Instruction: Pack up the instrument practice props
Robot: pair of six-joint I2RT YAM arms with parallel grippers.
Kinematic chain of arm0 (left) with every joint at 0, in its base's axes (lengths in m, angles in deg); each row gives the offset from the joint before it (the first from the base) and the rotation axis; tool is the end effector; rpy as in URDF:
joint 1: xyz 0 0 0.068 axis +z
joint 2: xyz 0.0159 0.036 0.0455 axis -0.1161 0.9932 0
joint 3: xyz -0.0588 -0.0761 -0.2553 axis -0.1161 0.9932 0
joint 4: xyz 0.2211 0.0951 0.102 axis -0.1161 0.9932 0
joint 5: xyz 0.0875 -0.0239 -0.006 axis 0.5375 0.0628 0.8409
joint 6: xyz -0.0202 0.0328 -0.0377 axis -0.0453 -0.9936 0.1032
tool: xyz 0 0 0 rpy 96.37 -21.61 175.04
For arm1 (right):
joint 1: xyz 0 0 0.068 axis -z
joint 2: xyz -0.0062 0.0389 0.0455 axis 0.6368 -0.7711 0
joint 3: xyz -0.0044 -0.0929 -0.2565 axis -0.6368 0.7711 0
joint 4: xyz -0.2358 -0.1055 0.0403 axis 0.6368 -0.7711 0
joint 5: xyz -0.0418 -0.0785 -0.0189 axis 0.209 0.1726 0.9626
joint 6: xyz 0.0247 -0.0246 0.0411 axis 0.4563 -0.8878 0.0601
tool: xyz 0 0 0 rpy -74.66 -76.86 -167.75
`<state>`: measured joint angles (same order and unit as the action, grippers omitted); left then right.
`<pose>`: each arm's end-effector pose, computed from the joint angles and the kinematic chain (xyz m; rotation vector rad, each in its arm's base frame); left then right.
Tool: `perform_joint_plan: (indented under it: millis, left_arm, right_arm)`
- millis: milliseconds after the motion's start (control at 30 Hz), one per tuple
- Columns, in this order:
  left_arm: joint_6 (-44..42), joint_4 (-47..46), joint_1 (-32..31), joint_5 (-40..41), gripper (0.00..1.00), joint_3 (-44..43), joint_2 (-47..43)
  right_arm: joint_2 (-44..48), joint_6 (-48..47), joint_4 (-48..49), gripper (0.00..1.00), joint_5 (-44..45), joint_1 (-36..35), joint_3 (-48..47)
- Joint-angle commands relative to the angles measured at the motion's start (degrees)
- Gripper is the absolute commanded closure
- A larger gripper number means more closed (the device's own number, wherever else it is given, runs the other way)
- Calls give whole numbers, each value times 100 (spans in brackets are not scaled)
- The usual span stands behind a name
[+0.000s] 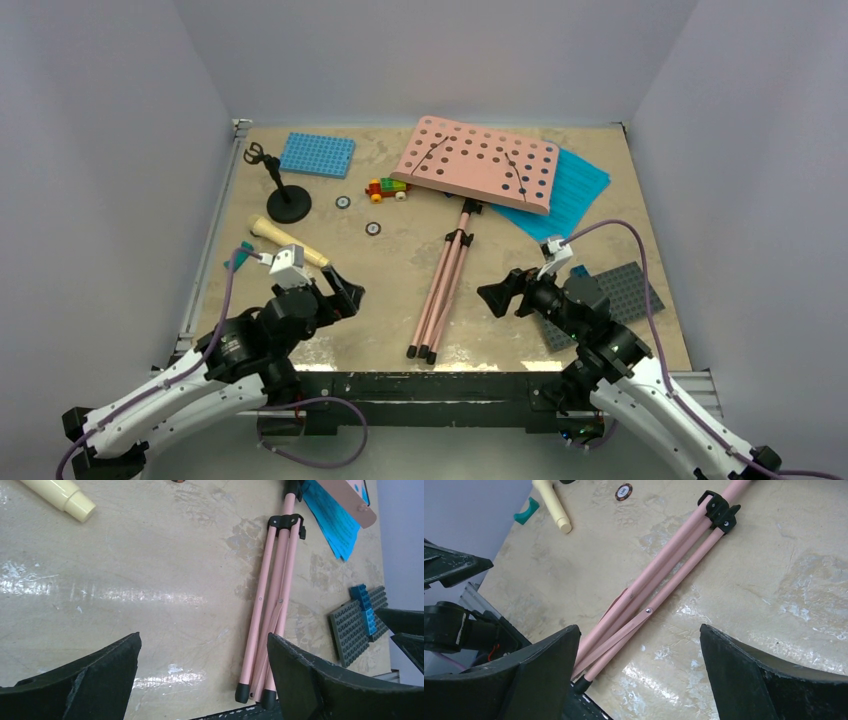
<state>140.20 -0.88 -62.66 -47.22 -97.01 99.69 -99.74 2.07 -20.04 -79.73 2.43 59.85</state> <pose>0.0719 -0.0729 0.2547 -0.4037 2.0989 -0.6300 0.1034 0.0802 0.2386 -0.1503 1.9214 0.8489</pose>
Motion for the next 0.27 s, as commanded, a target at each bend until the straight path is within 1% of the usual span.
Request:
perform_joint_plan:
  millis: [0, 67, 233]
  left_arm:
    - [176, 345, 9, 227, 0, -82, 96]
    - [166, 383, 9, 255, 0, -148, 194]
    - [134, 437, 9, 248, 0, -243, 356]
  right_arm:
    - [21, 109, 149, 5, -89, -14, -131]
    - [-12, 210, 142, 4, -16, -14, -169]
    - [-124, 856, -117, 1, 388, -14, -327]
